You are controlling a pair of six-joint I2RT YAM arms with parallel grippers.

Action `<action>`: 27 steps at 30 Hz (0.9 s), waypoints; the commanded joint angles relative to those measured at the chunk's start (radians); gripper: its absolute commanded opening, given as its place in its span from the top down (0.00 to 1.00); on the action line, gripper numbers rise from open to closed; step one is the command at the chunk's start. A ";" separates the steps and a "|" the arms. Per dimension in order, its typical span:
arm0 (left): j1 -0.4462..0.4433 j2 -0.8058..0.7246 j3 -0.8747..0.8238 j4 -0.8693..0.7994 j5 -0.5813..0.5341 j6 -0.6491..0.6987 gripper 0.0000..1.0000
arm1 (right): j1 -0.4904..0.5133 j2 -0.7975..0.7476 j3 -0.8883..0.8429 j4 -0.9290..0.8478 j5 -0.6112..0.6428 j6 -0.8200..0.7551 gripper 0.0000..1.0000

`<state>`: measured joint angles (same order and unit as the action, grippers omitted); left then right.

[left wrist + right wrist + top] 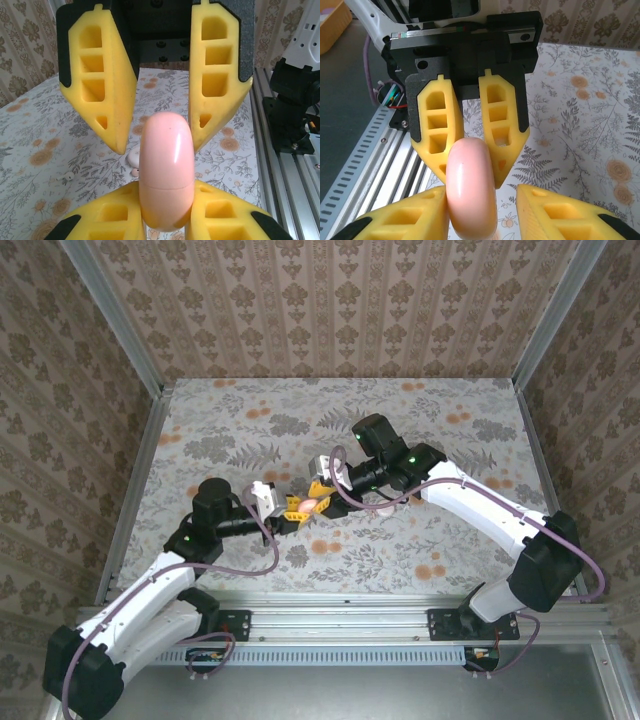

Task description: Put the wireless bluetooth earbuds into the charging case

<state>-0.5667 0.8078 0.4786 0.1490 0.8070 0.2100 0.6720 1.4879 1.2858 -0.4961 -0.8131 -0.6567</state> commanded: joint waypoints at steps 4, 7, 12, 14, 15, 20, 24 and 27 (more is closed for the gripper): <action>-0.004 -0.012 0.023 -0.013 0.031 0.019 0.83 | -0.034 -0.003 0.022 0.084 0.061 0.064 0.61; -0.004 -0.015 0.020 -0.013 0.027 0.020 0.84 | -0.050 -0.006 0.024 0.093 0.059 0.075 0.61; -0.004 -0.015 0.014 0.004 0.025 0.013 0.85 | -0.054 -0.003 0.019 0.093 0.084 0.086 0.61; -0.003 -0.012 0.014 0.006 0.027 0.009 0.86 | -0.055 -0.002 0.019 0.093 0.097 0.093 0.61; -0.002 -0.011 0.014 0.006 0.028 0.008 0.86 | -0.055 0.000 0.019 0.092 0.101 0.096 0.61; -0.001 -0.010 0.012 0.018 0.029 -0.001 0.86 | -0.059 0.000 0.025 0.095 0.137 0.107 0.61; 0.004 -0.010 0.010 0.021 0.002 -0.009 0.86 | -0.063 -0.018 0.021 0.107 0.103 0.113 0.59; 0.015 -0.010 0.001 0.030 -0.035 -0.023 0.87 | -0.069 -0.041 0.015 0.124 0.093 0.147 0.55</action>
<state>-0.5610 0.8078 0.4786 0.1402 0.7723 0.2024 0.6220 1.4864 1.2877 -0.4099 -0.7399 -0.5488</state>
